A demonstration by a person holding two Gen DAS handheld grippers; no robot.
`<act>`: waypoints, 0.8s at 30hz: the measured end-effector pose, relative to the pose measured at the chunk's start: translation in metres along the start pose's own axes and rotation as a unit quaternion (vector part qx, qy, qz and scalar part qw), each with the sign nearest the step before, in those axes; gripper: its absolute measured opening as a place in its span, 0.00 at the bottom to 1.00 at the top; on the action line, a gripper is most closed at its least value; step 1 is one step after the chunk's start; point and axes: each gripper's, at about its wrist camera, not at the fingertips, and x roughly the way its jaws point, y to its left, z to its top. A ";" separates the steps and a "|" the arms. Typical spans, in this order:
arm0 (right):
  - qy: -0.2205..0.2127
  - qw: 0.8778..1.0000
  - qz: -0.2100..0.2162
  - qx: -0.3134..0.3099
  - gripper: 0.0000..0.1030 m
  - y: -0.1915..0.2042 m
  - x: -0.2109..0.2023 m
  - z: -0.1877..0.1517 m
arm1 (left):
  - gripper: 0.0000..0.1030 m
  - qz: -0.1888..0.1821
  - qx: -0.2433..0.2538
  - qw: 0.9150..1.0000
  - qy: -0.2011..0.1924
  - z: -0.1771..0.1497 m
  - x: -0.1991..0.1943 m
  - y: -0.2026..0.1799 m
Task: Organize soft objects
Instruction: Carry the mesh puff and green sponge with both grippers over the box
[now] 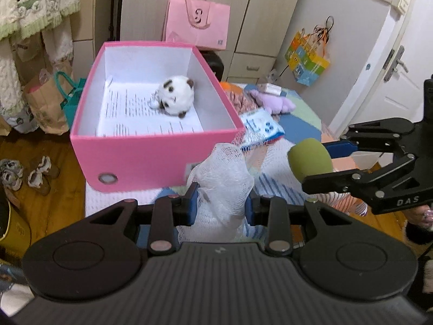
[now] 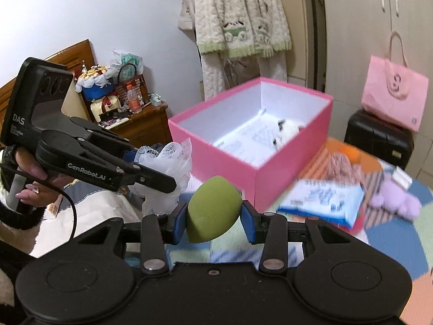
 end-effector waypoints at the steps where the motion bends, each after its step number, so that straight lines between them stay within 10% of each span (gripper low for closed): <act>1: -0.003 1.000 -0.002 -0.004 0.46 0.001 0.002 0.005 | 0.31 -0.002 -0.001 1.000 -0.004 0.003 -0.002 0.004; 16: -0.049 0.998 -0.021 -0.035 0.46 -0.018 0.046 0.073 | 0.31 -0.023 -0.004 0.996 -0.083 0.072 0.017 0.044; 24: -0.010 0.996 -0.057 -0.074 0.46 -0.033 0.102 0.093 | 0.31 0.020 -0.022 0.998 -0.051 0.101 0.070 0.066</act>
